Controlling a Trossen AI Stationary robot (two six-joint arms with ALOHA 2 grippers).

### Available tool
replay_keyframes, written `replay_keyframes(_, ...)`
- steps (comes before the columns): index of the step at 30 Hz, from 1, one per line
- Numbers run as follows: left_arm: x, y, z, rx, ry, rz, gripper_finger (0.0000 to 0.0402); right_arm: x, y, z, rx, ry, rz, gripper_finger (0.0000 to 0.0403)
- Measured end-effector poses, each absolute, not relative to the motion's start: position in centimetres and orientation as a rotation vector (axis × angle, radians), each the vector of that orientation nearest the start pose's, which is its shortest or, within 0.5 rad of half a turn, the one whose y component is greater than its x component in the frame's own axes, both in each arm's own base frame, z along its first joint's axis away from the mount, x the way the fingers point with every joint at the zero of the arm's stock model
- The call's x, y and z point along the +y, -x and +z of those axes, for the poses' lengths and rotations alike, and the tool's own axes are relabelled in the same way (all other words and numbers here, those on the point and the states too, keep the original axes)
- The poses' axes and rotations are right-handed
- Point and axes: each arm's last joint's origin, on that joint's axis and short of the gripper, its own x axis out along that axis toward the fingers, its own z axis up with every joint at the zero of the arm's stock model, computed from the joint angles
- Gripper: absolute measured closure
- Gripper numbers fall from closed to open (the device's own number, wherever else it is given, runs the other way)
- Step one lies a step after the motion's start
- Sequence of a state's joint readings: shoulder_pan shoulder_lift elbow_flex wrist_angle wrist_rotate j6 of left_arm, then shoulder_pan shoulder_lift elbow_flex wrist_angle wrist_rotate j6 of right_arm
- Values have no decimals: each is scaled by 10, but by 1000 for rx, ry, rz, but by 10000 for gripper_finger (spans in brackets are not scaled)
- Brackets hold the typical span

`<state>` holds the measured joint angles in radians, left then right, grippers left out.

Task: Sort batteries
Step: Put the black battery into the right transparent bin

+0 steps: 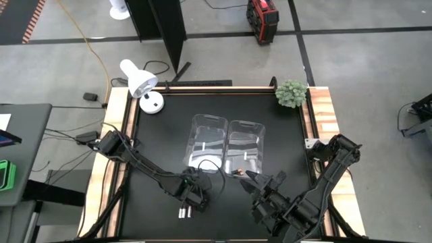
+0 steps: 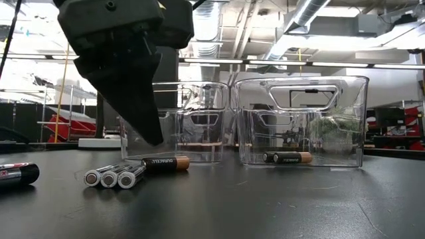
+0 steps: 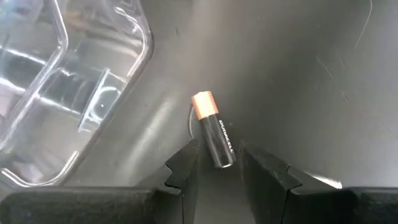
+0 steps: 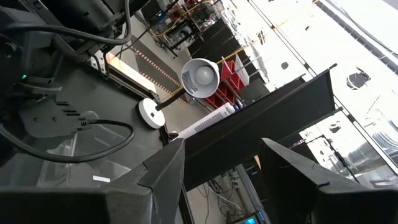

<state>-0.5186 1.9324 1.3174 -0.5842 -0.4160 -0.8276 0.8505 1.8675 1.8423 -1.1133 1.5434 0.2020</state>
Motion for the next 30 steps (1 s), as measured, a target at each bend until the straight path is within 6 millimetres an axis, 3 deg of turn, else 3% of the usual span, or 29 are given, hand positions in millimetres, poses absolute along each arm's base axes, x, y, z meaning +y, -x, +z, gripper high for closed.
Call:
replay_keyframes(14, -180, -339, 170, 989, 241, 350, 293, 261, -267, 348, 353, 887, -644, 180)
replay_keyframes(30, -187, -343, 141, 977, 260, 378, 294, 261, -268, 348, 351, 882, -645, 180)
